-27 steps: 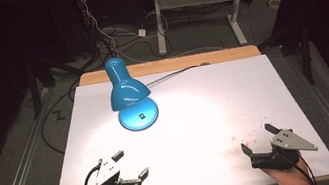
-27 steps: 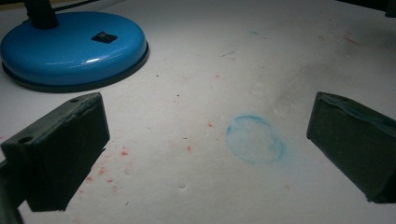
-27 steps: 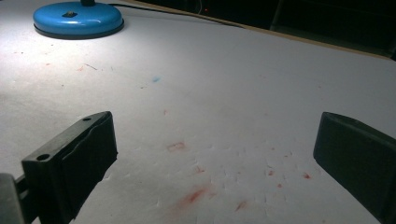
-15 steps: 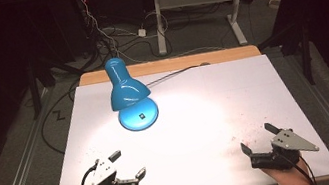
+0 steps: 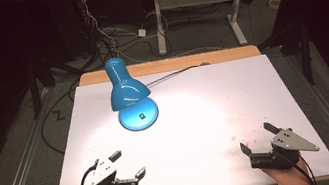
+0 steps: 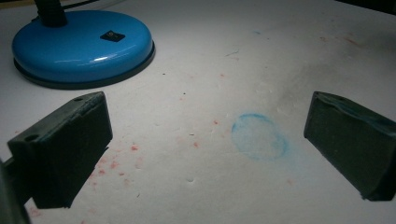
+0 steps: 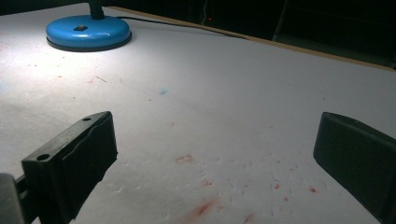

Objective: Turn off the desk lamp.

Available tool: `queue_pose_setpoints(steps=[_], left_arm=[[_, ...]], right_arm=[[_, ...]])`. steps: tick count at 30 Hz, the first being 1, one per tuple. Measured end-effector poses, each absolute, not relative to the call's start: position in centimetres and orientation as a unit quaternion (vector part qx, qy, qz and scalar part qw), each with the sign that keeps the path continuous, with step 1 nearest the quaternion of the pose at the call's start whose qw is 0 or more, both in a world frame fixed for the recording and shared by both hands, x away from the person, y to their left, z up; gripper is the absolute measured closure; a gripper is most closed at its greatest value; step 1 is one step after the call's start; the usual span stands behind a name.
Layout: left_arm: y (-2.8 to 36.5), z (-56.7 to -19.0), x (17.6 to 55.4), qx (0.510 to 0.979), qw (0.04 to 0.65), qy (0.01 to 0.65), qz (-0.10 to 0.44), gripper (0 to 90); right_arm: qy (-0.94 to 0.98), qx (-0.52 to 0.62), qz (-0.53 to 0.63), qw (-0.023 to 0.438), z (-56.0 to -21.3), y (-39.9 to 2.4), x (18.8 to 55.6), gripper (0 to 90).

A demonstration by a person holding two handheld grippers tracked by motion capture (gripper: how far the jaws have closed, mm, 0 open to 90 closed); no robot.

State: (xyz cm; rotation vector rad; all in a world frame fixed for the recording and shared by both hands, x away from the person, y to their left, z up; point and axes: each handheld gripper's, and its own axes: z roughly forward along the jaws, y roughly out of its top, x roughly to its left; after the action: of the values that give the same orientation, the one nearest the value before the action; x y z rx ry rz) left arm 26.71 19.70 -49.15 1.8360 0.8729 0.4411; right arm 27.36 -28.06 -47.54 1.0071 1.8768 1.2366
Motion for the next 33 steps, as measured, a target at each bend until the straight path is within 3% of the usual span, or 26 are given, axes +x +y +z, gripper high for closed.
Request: queue_pose_setpoints(steps=[9, 14, 33], left_arm=[[20.25, -49.17, 26.70, 0.757, 0.508, 0.369, 0.182, 5.7], [20.30, -49.15, 26.58, 0.757, 0.517, 0.360, 0.172, 14.5], [20.15, -49.15, 26.82, 0.758, 0.509, 0.372, 0.165, 30.3]], right_arm=[[0.720, 0.383, 0.472, 0.334, -47.56, -28.00, 27.39, 0.5], [0.719, 0.385, 0.472, 0.336, -47.50, -28.20, 27.46, 0.5], [0.718, 0.378, 0.473, 0.343, -47.30, -28.37, 27.50, 0.5]])
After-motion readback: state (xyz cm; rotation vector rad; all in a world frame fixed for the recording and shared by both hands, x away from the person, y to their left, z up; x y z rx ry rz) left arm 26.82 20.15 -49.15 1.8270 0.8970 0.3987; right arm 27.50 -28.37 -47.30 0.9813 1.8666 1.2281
